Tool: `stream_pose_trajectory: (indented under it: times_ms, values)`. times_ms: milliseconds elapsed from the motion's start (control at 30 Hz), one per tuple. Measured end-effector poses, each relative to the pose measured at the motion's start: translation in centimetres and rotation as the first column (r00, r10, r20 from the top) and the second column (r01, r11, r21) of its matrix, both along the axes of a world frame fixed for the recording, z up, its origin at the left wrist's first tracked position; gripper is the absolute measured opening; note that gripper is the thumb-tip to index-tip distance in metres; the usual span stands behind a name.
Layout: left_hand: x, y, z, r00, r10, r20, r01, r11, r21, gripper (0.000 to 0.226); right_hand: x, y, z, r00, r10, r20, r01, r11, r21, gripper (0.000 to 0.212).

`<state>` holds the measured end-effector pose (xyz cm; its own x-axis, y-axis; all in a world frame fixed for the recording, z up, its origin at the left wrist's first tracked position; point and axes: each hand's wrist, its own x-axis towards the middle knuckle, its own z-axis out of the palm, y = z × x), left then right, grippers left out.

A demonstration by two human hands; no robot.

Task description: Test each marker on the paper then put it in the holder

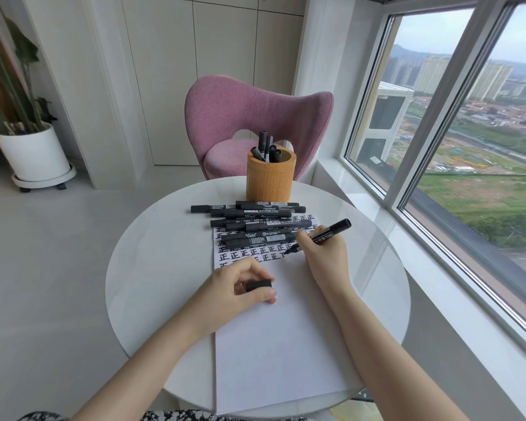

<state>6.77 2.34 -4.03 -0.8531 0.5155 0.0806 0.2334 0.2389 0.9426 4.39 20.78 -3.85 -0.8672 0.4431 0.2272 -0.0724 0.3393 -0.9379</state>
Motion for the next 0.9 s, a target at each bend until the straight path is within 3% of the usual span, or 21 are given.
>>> stream_pose_trajectory:
  times_ms: [700, 900]
  values:
    - [-0.03, -0.06, -0.04, 1.000, -0.009, 0.006, 0.008, 1.000, 0.010, 0.013, -0.18, -0.08, -0.37, 0.999, 0.041, 0.002, -0.041, 0.999, -0.009, 0.033]
    - [-0.07, 0.02, -0.06, 1.000, -0.007, 0.009, 0.006, 1.000, 0.024, 0.014, -0.05, -0.16, -0.20, 0.999, 0.041, 0.006, -0.041, 0.999, -0.001, 0.024]
